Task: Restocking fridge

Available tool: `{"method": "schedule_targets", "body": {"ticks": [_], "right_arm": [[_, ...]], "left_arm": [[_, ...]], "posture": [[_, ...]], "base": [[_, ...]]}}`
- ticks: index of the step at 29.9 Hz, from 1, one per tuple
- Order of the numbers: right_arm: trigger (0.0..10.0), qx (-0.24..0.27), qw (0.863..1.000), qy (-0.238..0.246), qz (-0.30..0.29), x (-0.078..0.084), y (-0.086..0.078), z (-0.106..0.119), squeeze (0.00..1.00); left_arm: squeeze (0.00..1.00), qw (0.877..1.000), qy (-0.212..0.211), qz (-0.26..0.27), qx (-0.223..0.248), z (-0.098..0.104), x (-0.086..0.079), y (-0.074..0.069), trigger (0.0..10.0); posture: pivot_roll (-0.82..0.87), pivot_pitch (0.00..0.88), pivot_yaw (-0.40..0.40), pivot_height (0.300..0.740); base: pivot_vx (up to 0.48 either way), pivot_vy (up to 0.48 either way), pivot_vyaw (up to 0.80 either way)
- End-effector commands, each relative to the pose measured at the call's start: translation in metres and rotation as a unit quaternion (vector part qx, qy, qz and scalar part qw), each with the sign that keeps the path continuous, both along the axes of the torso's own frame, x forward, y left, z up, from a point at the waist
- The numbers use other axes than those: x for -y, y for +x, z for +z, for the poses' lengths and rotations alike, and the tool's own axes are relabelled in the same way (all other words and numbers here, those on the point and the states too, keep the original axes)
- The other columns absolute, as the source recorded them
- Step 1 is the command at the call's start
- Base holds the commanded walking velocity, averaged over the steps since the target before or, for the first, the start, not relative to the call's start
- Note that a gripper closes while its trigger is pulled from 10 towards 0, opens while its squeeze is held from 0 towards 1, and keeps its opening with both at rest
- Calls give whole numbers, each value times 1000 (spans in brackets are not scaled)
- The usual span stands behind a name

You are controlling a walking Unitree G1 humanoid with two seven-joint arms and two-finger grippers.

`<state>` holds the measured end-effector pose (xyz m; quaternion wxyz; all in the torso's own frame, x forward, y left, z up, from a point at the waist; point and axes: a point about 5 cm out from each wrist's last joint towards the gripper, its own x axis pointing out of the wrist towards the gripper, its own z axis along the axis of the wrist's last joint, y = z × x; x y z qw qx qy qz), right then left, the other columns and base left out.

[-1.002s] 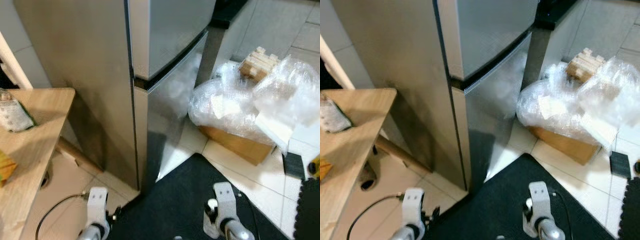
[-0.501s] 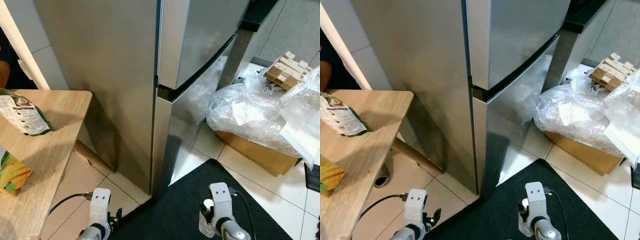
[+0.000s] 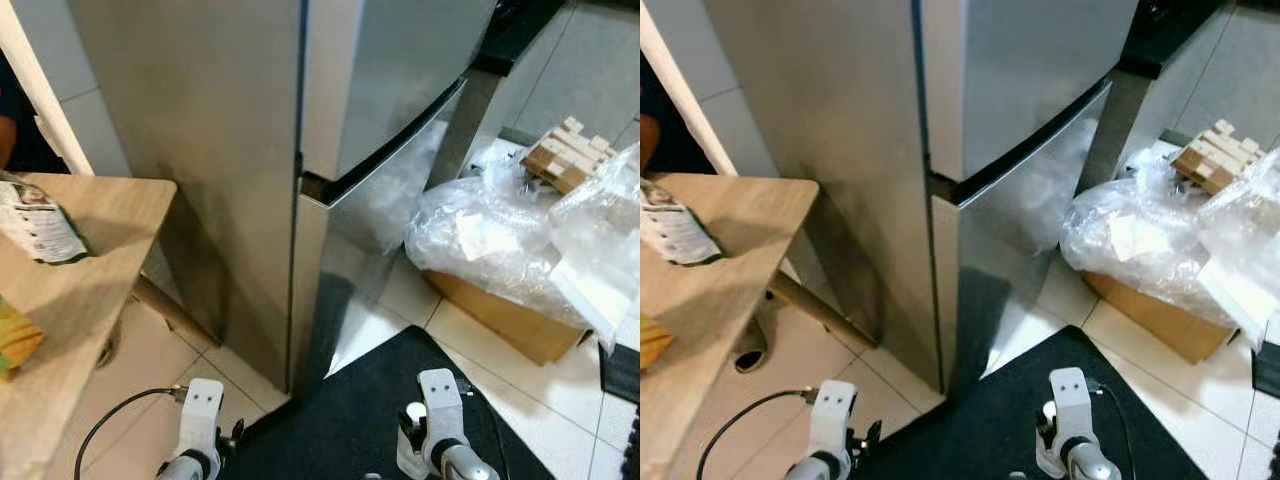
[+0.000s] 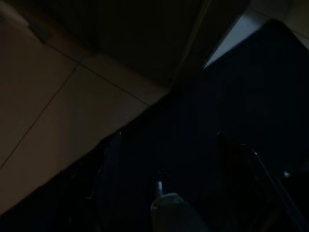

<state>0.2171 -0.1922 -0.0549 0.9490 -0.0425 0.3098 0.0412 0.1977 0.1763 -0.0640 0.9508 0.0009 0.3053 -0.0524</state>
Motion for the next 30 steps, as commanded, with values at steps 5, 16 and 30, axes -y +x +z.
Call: {"method": "schedule_targets", "body": {"ticks": [5, 16, 30], "right_arm": [[10000, -1, 1000, 1, -1, -1, -1, -1, 0], [10000, 35, 999, 32, -7, -3, 12, 9, 0], [10000, 39, 998, 39, 10, -11, 15, 11, 0]], "left_arm": [[0, 997, 14, 59, 57, 13, -19, 12, 10000], [0, 991, 28, 9, 133, 47, -49, 43, 3765], [0, 982, -11, -70, 178, 74, -47, 70, 0]], "posture": [[-138, 92, -10, 725], [-141, 109, 18, 725], [-129, 117, -4, 725]], "base": [[0, 0, 0], [0, 0, 0], [0, 0, 0]]}}
